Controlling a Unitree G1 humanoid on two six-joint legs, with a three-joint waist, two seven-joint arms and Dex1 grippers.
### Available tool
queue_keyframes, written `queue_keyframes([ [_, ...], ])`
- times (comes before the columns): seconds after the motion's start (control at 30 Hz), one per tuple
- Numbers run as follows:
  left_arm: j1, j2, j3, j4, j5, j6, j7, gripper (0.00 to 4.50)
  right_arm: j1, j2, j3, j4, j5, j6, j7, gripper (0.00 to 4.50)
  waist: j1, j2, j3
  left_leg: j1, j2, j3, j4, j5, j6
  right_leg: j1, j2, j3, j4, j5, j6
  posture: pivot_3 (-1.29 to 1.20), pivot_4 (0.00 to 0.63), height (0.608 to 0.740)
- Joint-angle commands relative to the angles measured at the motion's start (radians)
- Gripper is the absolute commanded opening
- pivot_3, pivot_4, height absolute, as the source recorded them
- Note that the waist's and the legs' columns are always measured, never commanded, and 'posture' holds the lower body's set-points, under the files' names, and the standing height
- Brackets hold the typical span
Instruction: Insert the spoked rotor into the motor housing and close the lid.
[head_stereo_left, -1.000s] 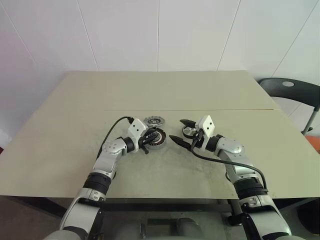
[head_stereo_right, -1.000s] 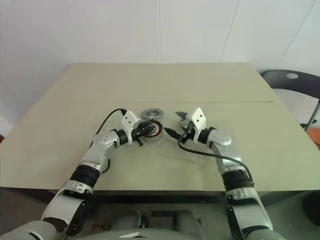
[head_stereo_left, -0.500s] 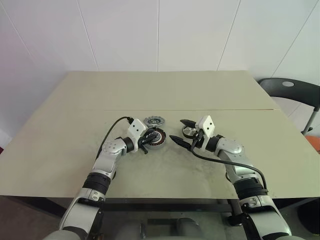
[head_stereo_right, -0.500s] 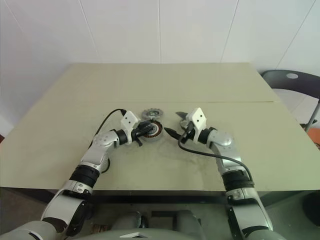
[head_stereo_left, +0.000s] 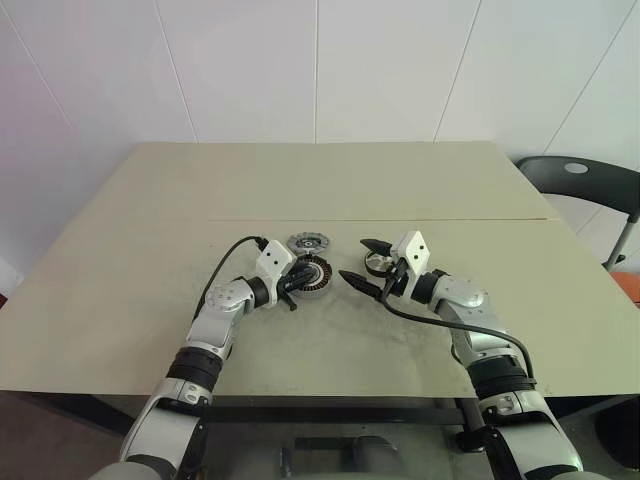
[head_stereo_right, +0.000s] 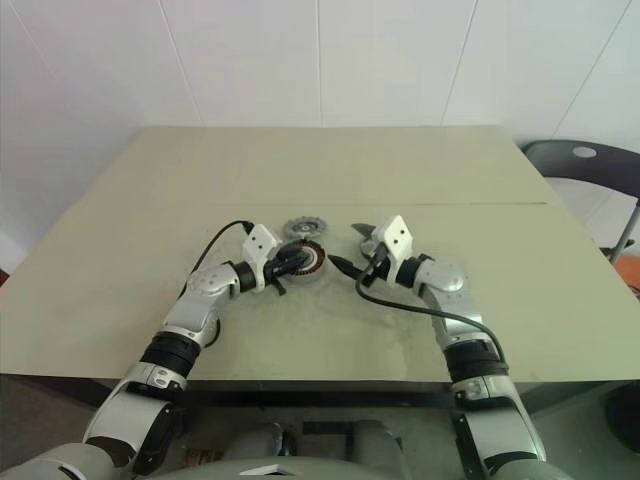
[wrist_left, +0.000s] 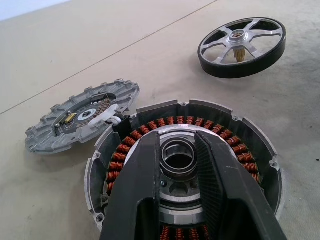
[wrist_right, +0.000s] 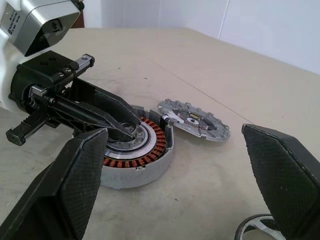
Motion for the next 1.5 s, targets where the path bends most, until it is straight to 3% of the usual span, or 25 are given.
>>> queue_keyframes([
  [0.03,-0.01,0.0,0.008,-0.032,-0.015,-0.003,-0.001,0.7,-0.009,0.005,-0.001,-0.027,0.002,-0.021,-0.003,4.5,0.0,0.0,0.0,0.0,0.0,0.0,0.0,0.0,0.0,0.0,0.0,0.0,0.0,0.0,0.0,0.0,0.0,0.74],
  [0.23,-0.006,-0.007,0.01,-0.029,-0.024,0.001,-0.006,0.7,-0.01,0.006,-0.001,-0.026,0.002,-0.024,-0.003,4.5,0.0,0.0,0.0,0.0,0.0,0.0,0.0,0.0,0.0,0.0,0.0,0.0,0.0,0.0,0.0,0.0,0.0,0.74],
  [0.27,-0.002,-0.008,0.008,-0.033,-0.03,0.009,-0.015,1.42,-0.011,0.006,-0.001,-0.024,0.002,-0.025,-0.003,4.5,0.0,0.0,0.0,0.0,0.0,0.0,0.0,0.0,0.0,0.0,0.0,0.0,0.0,0.0,0.0,0.0,0.0,0.74],
  [0.47,-0.003,-0.015,0.016,-0.032,-0.029,0.012,0.021,3.26,-0.01,0.009,0.003,-0.019,-0.004,-0.03,-0.008,4.5,0.0,0.0,0.0,0.001,0.0,0.0,0.0,0.0,0.0,0.001,0.0,0.0,0.0,0.0,0.0,0.0,0.0,0.74],
  [0.9,-0.027,-0.021,0.036,-0.005,-0.019,-0.054,0.105,3.26,-0.007,0.018,0.013,-0.018,-0.012,-0.038,-0.018,4.5,0.0,0.0,0.0,0.001,0.0,0.0,0.001,0.0,0.0,0.001,0.0,0.0,0.001,0.0,0.0,0.0,0.0,0.74],
  [1.0,-0.029,-0.03,0.044,-0.007,-0.032,-0.058,0.106,2.66,-0.005,0.02,0.014,-0.018,-0.013,-0.039,-0.02,4.5,0.0,0.0,0.0,0.001,0.0,0.0,0.001,0.0,0.0,0.001,0.0,0.0,0.001,0.0,0.0,0.0,0.0,0.74],
  [1.27,-0.013,-0.044,0.016,-0.01,-0.018,-0.051,0.089,0.04,-0.003,0.021,0.017,-0.015,-0.024,-0.044,-0.023,4.5,0.001,0.0,0.0,0.001,0.0,0.0,0.001,0.0,0.0,0.001,0.0,0.0,0.001,0.0,0.001,0.0,0.0,0.74],
  [1.5,0.004,-0.048,-0.017,-0.016,-0.006,-0.029,0.061,0.04,-0.001,0.02,0.015,-0.018,-0.028,-0.045,-0.024,4.5,0.0,0.0,0.0,0.001,0.0,0.0,0.001,0.0,0.0,0.001,0.0,0.0,0.001,0.0,0.001,0.0,0.0,0.74],
])
